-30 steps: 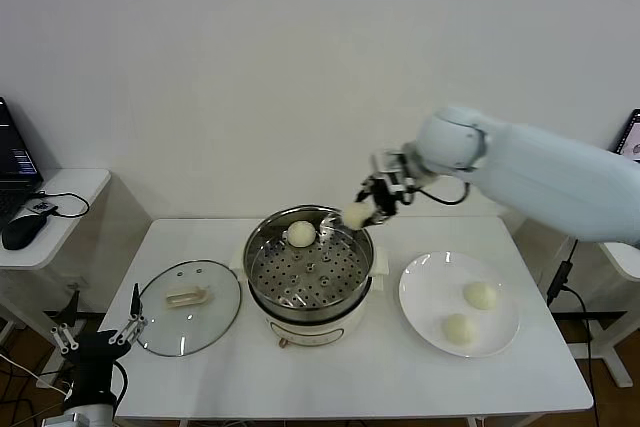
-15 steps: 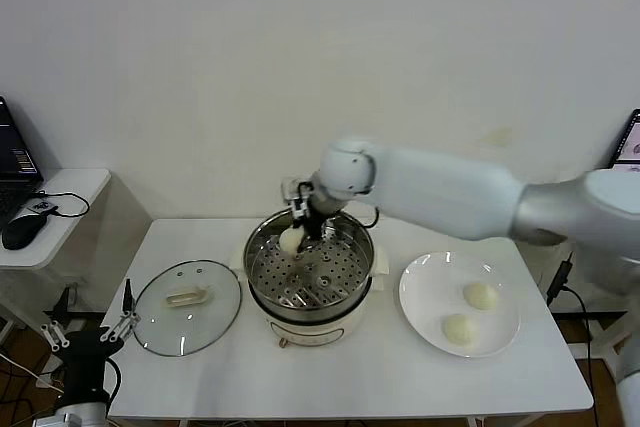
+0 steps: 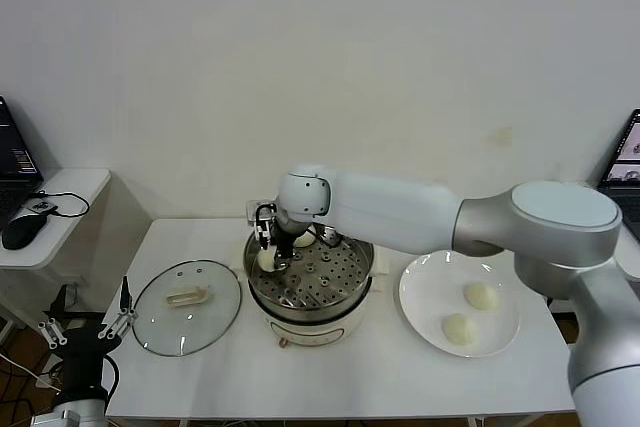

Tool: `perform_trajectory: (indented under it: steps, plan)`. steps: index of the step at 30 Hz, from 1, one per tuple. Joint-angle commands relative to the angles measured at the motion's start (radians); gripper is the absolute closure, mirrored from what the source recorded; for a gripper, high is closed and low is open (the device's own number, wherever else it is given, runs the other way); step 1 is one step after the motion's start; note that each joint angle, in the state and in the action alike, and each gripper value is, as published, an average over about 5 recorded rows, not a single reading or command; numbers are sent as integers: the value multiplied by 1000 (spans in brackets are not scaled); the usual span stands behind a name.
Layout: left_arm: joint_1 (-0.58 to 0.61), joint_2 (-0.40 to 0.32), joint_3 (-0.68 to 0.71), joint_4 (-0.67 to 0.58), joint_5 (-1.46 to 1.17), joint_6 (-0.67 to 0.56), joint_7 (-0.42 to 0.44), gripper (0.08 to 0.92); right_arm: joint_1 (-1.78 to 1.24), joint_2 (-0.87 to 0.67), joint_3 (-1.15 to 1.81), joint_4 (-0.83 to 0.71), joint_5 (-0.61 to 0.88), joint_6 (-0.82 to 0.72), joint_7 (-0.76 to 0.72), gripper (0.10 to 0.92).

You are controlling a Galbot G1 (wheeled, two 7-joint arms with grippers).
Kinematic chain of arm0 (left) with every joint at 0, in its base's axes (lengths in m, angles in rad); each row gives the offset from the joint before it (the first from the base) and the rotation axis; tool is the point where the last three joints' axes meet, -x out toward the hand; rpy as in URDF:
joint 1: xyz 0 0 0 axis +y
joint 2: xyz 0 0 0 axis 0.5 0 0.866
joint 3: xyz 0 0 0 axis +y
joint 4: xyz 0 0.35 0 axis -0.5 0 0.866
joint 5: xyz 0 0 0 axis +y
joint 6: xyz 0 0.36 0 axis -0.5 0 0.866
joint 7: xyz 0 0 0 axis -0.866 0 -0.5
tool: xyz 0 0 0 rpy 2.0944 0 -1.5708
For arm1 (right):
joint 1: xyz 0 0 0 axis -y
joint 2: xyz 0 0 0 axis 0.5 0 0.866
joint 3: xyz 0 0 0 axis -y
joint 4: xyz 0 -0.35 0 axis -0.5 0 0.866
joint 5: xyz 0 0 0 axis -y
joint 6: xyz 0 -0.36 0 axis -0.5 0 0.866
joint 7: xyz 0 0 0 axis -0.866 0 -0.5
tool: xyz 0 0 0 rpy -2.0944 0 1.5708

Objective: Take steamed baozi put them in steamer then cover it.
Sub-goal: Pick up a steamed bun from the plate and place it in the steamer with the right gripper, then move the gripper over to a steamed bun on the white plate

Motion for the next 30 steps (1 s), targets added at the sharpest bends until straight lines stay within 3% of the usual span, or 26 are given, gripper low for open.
perform_trajectory:
  steps: [1, 7, 10, 20, 24, 30]
  plan:
    - [0, -1, 0, 0, 1, 1, 0, 177, -13, 33, -3, -22, -1, -21, 9, 408]
    - [3, -4, 1, -3, 1, 1, 0, 177, 72, -57, 3, 54, -23, -9, -82, 246]
    - [3, -5, -1, -6, 1, 2, 0, 177, 151, -144, -3, 117, -61, 31, -176, 209]
    - [14, 3, -4, -10, 3, 5, 2, 177, 311, -550, -42, 354, -142, 193, -360, 202]
    - [23, 5, -1, -5, 7, 4, 2, 177, 296, -748, -41, 440, -199, 322, -422, 203]
    - [32, 5, 7, -2, 17, 2, 2, 177, 181, -962, -27, 497, -321, 383, -437, 203]
